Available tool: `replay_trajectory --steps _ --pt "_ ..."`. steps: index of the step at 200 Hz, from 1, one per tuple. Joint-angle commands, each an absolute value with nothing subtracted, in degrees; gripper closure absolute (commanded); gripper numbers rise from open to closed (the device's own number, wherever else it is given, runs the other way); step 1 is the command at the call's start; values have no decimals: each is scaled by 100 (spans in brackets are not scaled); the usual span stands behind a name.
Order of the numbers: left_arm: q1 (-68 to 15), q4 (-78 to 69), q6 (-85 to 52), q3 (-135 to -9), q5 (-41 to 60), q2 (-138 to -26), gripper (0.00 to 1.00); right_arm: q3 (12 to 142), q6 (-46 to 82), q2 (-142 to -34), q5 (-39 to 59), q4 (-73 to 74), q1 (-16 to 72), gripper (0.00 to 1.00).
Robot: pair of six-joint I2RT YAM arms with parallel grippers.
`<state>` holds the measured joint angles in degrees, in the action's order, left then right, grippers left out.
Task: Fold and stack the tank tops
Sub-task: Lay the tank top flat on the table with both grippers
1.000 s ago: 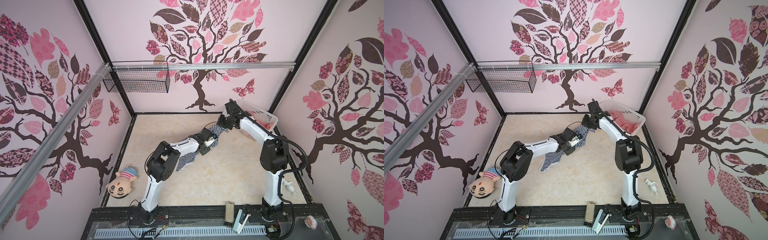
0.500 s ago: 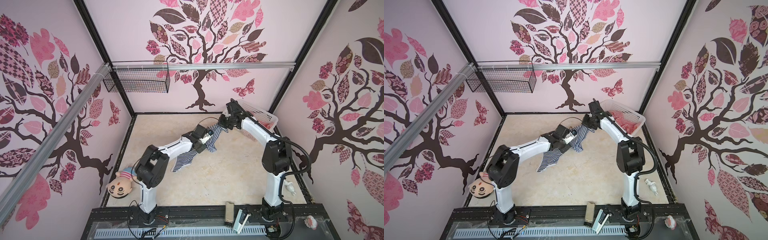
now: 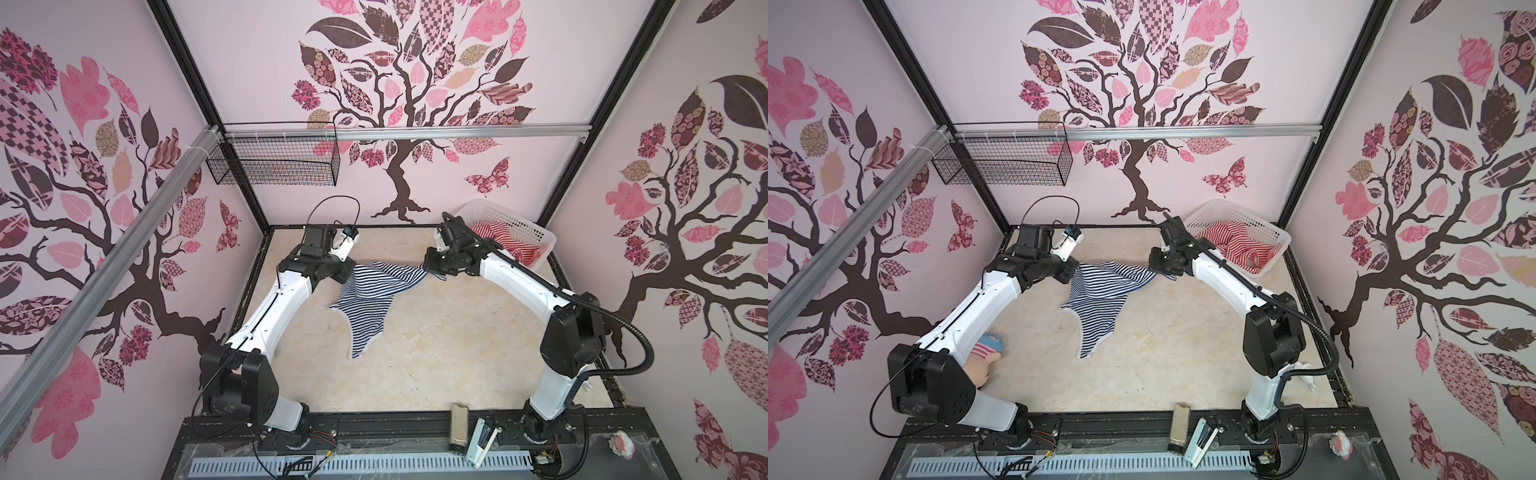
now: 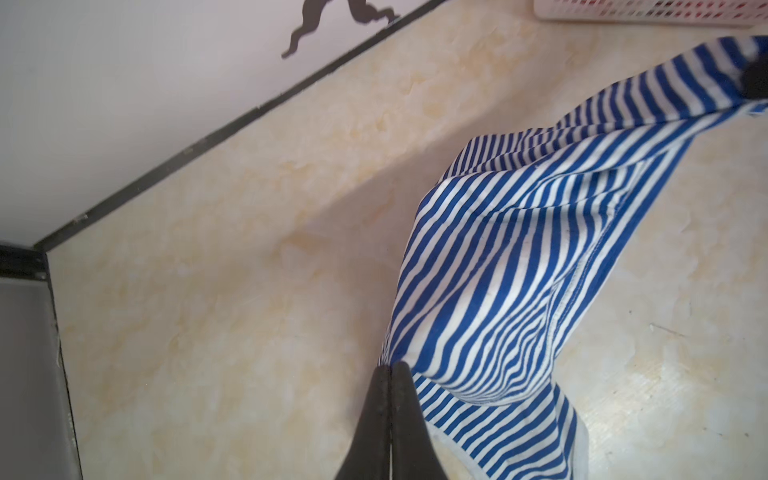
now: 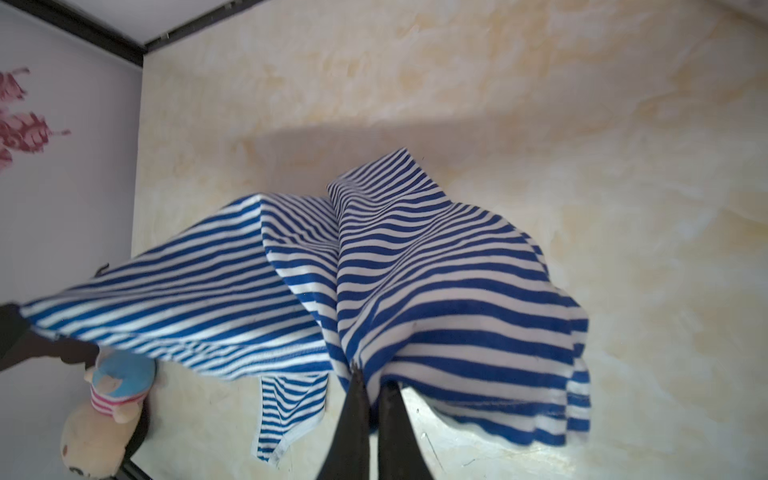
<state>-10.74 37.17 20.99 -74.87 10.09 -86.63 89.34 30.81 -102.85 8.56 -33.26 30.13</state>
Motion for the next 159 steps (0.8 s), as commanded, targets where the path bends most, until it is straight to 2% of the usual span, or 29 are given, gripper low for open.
replay_trajectory --steps 1,33,86,93,103,113,120,143,159 --pt "-833 4147 2643 -7374 1470 -8956 100 8843 2967 -10416 717 -3509 3014 100" --pt "-764 4198 2965 -7583 1350 -9699 100 9093 2892 -10912 668 -3544 3032 99" --pt "-747 3882 2324 -8615 956 -11020 100 10259 2865 -12093 238 -3888 3007 96" --pt "-745 3809 2233 -8684 954 -11088 88 10415 2859 -12210 189 -3982 2998 93" --pt "-756 3822 2156 -8796 901 -11150 68 10676 2833 -12328 162 -4201 2988 84" --pt "-764 3859 2059 -8850 746 -11124 57 10831 2785 -12357 164 -4415 2988 74" --pt "-760 3844 1986 -8803 682 -11055 52 10742 2777 -12267 174 -4391 2990 67" --pt "-756 3538 1945 -8156 593 -10359 43 9889 2794 -11557 150 -3924 2988 50" --pt "-757 3413 1952 -7586 798 -9723 41 9351 2830 -11102 169 -3694 2985 48"
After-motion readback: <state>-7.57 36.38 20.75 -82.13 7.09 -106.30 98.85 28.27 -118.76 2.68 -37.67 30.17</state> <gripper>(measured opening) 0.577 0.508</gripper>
